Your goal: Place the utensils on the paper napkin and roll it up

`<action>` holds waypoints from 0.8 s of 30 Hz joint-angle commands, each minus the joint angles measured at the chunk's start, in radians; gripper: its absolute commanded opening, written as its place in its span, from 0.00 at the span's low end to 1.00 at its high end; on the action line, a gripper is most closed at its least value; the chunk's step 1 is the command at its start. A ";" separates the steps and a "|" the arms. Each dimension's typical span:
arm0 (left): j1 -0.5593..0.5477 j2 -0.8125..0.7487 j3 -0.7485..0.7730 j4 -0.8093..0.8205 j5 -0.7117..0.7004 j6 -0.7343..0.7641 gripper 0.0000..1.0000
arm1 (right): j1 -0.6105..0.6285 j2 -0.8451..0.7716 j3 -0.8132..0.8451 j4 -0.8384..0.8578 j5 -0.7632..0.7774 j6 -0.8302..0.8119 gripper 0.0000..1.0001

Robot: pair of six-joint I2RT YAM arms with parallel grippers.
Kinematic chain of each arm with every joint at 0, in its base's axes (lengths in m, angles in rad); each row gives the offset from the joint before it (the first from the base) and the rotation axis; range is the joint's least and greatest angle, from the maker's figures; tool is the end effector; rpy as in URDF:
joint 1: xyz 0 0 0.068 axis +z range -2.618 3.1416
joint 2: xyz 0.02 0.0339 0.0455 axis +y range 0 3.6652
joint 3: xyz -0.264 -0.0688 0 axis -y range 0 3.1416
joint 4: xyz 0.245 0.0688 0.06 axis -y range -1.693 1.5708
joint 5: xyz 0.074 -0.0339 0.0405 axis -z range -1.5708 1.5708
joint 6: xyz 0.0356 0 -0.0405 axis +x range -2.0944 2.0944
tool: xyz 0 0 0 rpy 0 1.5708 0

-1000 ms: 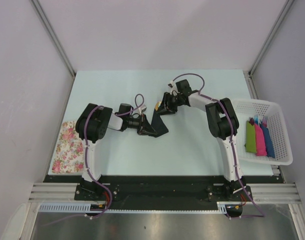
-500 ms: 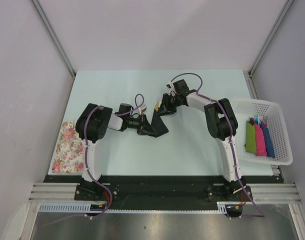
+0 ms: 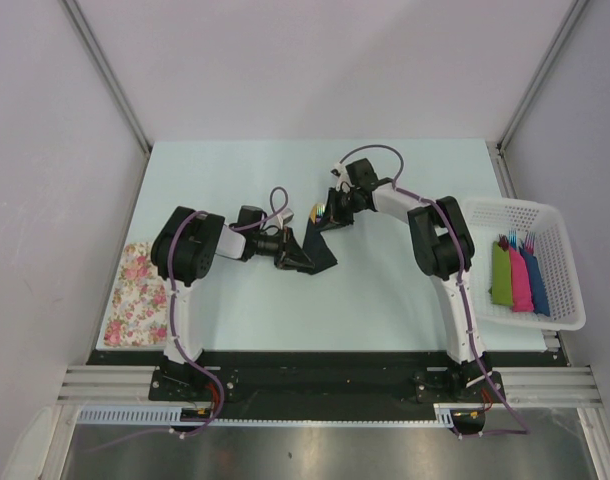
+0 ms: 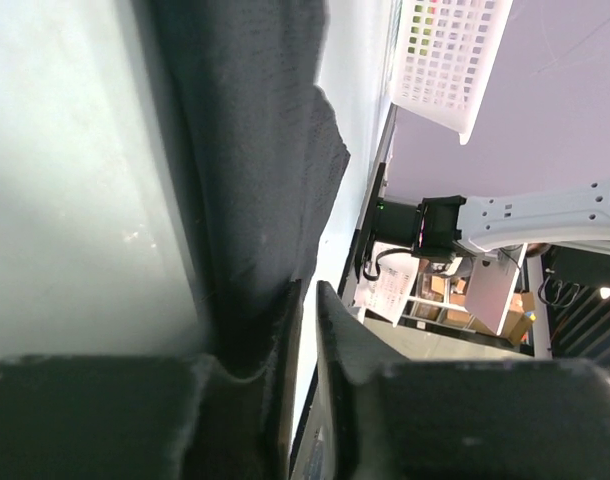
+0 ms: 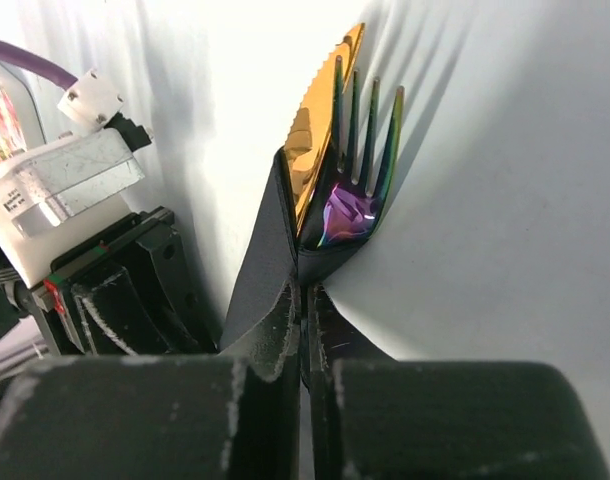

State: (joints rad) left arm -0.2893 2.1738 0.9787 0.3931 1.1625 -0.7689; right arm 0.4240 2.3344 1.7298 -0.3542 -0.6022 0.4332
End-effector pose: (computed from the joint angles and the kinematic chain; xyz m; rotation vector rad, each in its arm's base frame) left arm 0.3517 -0.1388 0.0617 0.0498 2.4964 -1.8613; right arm 0.4452 0.2231 0.1297 -0.2454 2.6260 1.0860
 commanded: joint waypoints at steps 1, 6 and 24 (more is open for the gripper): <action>0.021 -0.032 0.035 -0.043 -0.156 0.046 0.26 | 0.007 0.043 0.056 -0.062 0.016 -0.091 0.00; 0.032 -0.097 0.089 -0.091 -0.142 0.089 0.46 | -0.008 0.011 0.056 -0.013 0.005 -0.088 0.00; 0.173 -0.322 0.233 -0.362 -0.366 0.304 1.00 | -0.014 -0.087 0.002 0.133 -0.091 -0.042 0.00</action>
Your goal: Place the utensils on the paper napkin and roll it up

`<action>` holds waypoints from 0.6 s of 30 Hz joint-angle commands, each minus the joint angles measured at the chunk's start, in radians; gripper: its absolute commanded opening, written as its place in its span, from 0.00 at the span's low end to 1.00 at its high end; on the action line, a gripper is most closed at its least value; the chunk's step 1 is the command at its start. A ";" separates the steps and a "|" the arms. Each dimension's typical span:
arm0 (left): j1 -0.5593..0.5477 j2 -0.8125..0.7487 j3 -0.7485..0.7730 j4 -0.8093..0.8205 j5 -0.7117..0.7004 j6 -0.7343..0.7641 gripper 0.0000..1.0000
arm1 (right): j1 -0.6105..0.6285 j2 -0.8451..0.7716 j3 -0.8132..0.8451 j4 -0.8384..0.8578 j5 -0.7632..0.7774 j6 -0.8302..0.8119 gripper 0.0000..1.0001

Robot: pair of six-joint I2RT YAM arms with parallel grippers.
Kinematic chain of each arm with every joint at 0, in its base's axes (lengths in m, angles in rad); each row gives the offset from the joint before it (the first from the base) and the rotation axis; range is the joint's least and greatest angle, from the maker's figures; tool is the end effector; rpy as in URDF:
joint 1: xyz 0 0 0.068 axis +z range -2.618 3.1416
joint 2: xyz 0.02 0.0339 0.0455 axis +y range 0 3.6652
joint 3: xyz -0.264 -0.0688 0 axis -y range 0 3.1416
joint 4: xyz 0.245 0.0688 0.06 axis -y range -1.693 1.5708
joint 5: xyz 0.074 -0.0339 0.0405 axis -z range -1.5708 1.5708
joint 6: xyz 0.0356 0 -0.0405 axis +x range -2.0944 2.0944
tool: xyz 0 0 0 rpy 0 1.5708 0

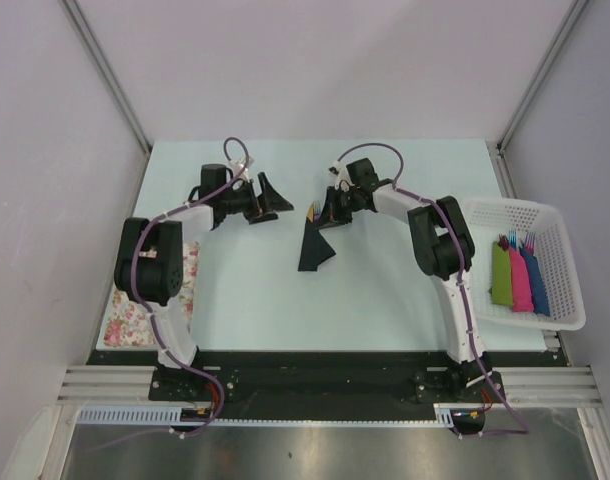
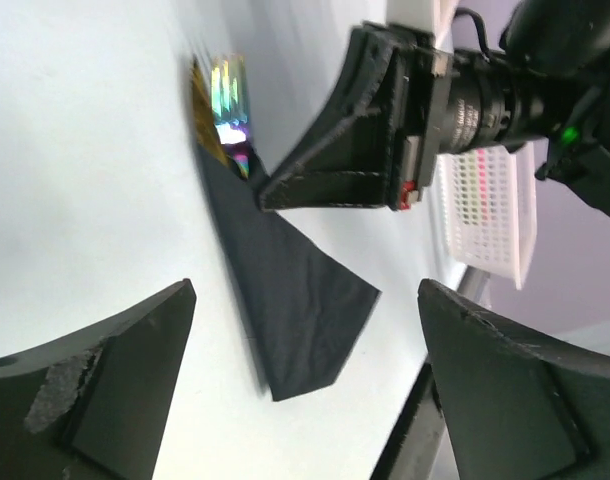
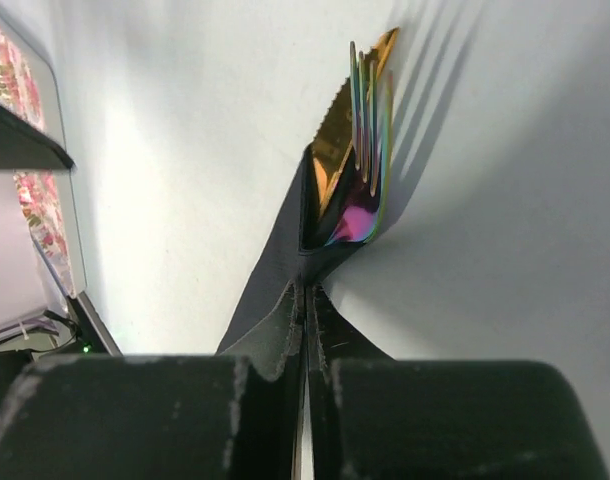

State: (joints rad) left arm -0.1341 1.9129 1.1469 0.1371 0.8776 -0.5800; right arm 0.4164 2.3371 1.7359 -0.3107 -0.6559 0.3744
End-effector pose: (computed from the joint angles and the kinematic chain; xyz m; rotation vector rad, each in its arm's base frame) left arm 0.3977 -0.0813 0.1787 0.0262 2.2552 -1.3549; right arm 0.4500 0.2228 0.1338 -0.3504 2.5451 1.1373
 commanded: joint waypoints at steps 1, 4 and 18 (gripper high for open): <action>0.021 -0.067 0.074 -0.122 -0.097 0.132 0.99 | -0.008 -0.094 -0.009 0.097 -0.048 0.020 0.00; 0.025 -0.090 0.077 -0.126 -0.175 0.184 1.00 | -0.011 -0.110 -0.015 0.120 -0.067 0.027 0.00; 0.039 -0.146 0.073 -0.105 -0.278 0.206 1.00 | -0.019 -0.156 -0.044 0.182 -0.122 0.052 0.00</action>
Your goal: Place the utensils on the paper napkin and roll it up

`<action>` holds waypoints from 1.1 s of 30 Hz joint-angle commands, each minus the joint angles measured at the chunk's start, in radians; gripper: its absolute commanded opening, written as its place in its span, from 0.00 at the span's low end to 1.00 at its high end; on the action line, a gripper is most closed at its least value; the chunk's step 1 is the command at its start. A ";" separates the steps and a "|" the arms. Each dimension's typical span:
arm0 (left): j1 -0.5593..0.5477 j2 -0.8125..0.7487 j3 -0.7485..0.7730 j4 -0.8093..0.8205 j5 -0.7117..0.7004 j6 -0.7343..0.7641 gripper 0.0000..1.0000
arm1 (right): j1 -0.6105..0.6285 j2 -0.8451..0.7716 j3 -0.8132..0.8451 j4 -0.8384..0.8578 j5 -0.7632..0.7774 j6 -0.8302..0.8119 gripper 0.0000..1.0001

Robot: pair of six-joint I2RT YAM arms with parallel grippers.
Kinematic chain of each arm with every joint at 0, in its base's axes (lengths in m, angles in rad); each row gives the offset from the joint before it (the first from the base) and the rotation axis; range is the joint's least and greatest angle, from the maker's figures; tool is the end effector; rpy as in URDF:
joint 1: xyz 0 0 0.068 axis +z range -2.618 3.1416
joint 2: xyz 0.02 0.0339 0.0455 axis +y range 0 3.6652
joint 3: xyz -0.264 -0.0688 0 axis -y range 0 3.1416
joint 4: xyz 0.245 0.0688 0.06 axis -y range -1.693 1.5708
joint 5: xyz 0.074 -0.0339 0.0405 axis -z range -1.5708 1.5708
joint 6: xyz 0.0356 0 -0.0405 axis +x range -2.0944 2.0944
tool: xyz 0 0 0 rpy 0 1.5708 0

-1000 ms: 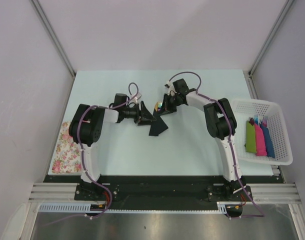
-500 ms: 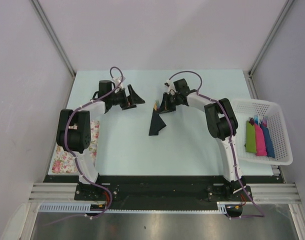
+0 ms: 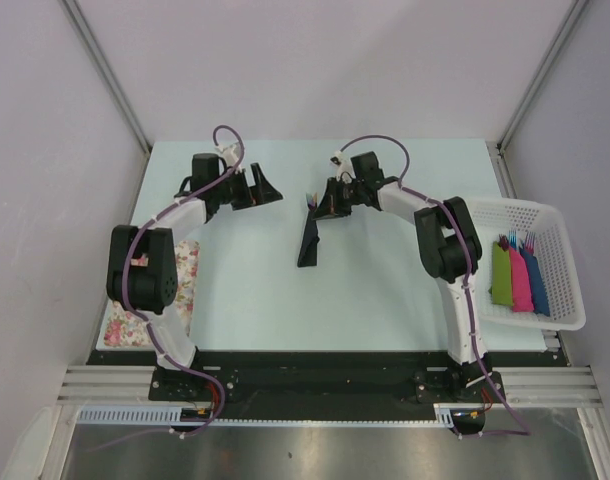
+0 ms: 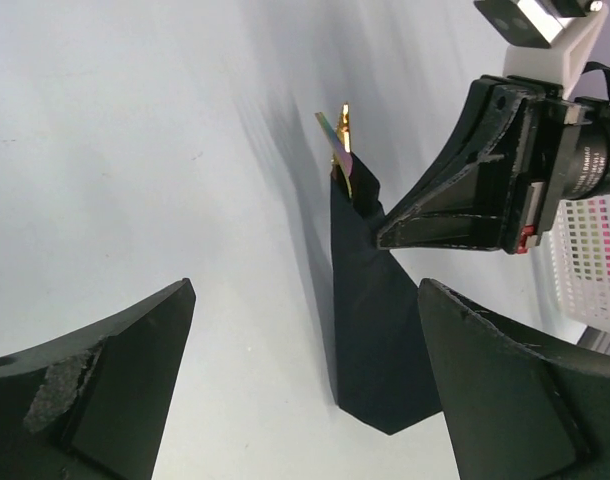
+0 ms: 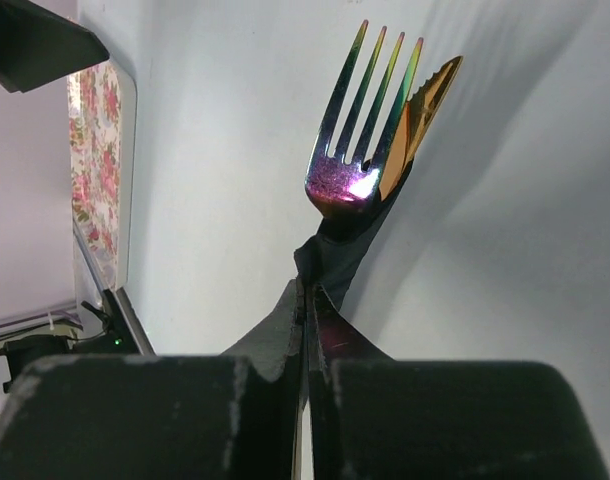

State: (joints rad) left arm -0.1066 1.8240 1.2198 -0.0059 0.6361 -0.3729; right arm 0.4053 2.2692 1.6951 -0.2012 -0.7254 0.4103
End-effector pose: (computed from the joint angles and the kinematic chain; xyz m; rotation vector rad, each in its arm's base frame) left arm 0.4014 -0.0642 0.2205 0.0809 2.2012 -0.9629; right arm 0.4501 0.2188 0.1626 -0.3776 2.4069 1.2391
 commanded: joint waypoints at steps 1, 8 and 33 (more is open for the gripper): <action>0.015 -0.066 -0.014 0.062 -0.042 -0.012 1.00 | -0.010 -0.094 -0.005 0.077 -0.055 0.016 0.00; 0.036 -0.153 -0.080 0.199 -0.024 0.025 1.00 | -0.005 -0.158 -0.020 0.095 -0.101 -0.001 0.00; 0.165 -0.333 -0.106 0.216 0.163 0.193 1.00 | -0.003 -0.339 -0.071 0.115 -0.218 -0.071 0.00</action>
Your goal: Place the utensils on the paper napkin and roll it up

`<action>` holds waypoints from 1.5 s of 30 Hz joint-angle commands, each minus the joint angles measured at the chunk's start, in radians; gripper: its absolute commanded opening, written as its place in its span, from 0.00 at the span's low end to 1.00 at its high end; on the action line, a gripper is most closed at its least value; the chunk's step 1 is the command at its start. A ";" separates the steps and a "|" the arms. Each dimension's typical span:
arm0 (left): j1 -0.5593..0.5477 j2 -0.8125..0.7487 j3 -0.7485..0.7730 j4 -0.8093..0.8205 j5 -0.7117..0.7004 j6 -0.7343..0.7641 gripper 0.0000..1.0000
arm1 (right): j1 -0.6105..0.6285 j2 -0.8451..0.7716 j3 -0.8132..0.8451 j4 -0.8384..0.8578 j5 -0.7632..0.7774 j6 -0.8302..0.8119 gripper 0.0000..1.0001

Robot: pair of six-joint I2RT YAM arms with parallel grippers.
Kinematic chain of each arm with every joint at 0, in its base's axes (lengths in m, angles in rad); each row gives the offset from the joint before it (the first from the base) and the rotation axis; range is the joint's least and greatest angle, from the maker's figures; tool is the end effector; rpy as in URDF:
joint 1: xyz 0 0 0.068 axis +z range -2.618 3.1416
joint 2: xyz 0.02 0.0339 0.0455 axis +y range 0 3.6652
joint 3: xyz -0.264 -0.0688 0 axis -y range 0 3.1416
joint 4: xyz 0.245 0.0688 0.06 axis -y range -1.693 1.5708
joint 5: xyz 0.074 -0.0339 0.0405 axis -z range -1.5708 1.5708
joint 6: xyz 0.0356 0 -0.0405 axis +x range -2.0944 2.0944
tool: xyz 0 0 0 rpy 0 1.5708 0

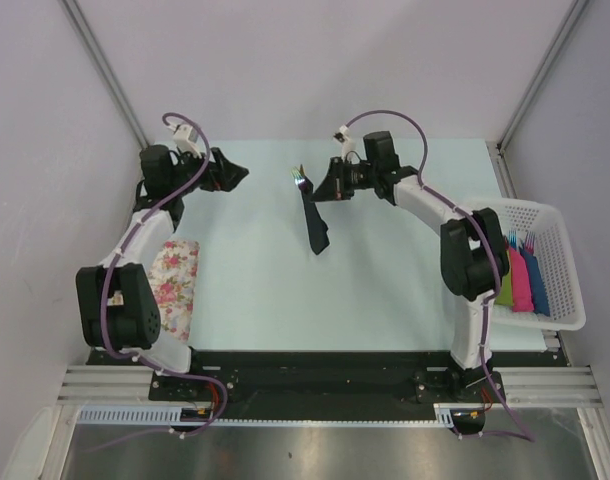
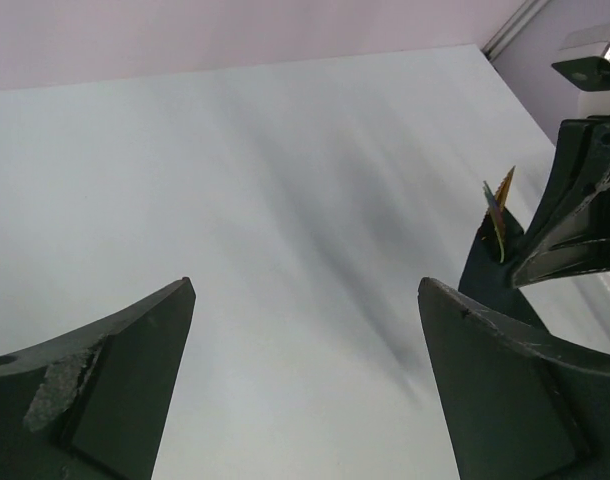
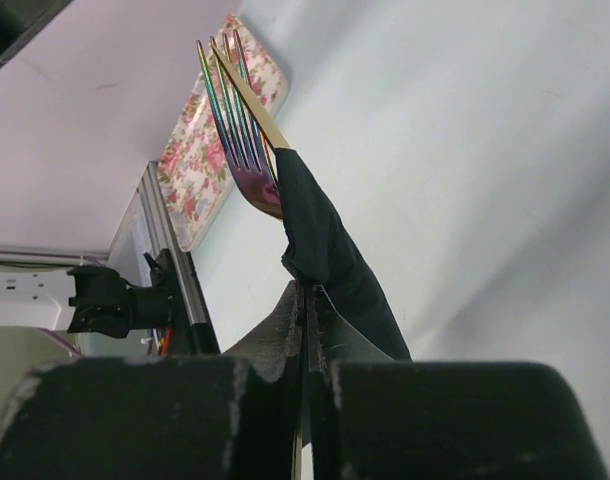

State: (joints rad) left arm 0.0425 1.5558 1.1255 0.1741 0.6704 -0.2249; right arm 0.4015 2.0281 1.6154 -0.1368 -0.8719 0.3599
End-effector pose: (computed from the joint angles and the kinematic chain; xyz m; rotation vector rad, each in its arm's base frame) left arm 0.3629 -0.0067 0.3040 0.2355 1.8165 -0.7380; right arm 0.4199 0.2079 0.2565 -0.5990 2.1144 1.3623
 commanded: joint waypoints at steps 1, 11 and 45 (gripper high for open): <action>0.016 -0.074 -0.019 0.057 0.170 0.047 1.00 | 0.002 -0.109 0.011 0.054 -0.079 -0.021 0.00; -0.058 -0.224 -0.130 0.065 0.534 0.151 1.00 | 0.014 -0.242 0.017 0.037 -0.185 -0.045 0.00; -0.346 -0.347 -0.222 0.580 0.540 -0.367 0.70 | 0.212 -0.562 0.000 -0.103 -0.108 -0.262 0.00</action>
State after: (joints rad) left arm -0.2909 1.2129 0.9119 0.6468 1.2171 -0.5072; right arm 0.6033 1.5196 1.5932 -0.2802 -0.9977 0.1108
